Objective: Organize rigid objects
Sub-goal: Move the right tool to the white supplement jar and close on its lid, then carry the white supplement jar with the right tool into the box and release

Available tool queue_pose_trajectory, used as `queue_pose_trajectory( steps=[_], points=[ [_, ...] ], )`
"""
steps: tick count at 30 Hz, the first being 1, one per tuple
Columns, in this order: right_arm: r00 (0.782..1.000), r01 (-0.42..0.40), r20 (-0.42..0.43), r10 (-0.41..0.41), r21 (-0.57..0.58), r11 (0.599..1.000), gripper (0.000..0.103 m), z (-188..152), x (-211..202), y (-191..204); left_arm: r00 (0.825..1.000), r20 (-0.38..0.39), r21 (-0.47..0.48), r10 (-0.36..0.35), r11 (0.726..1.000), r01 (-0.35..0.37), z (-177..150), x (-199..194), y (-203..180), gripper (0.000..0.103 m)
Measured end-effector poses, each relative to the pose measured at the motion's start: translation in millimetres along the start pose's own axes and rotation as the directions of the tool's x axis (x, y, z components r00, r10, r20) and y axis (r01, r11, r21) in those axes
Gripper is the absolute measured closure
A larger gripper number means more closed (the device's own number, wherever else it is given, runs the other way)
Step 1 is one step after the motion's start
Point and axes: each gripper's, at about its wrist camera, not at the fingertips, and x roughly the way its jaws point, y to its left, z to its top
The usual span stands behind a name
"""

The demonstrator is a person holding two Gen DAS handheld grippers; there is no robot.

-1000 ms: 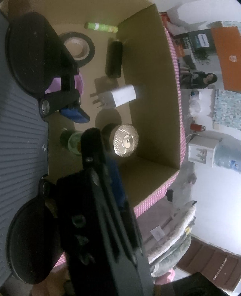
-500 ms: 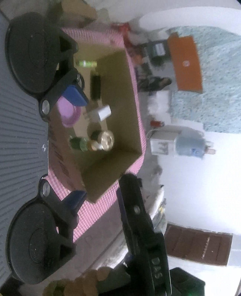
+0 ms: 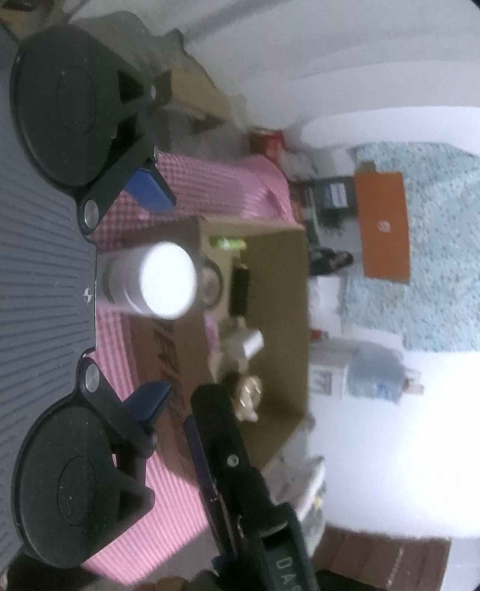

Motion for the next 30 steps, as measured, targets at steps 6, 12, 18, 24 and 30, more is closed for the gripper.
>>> queue_pose_trajectory(
  steps=[6,12,18,24,30],
  points=[
    [0.997,0.054,-0.050,-0.054,-0.003,0.999,0.036,-6,46,6,0.999,-0.042,0.008,0.032,0.999,-0.032,-15,28,8,0.008],
    [0.996,0.072,-0.059,-0.071,0.012,0.997,0.036,-7,72,5,0.998,-0.060,-0.007,0.016,1.000,-0.016,-19,42,11,0.018],
    [0.997,0.056,-0.050,-0.054,0.023,0.998,0.043,-4,79,3,0.997,-0.073,-0.006,0.013,1.000,-0.013,-23,48,9,0.028],
    [0.999,0.033,-0.042,-0.032,0.023,0.999,0.051,-5,79,5,0.998,-0.068,-0.013,0.013,1.000,-0.014,-22,47,8,0.047],
    [0.999,0.021,-0.044,-0.020,0.028,0.999,0.054,-6,80,6,0.997,-0.073,-0.017,0.019,1.000,-0.021,-20,46,6,0.049]
  ],
)
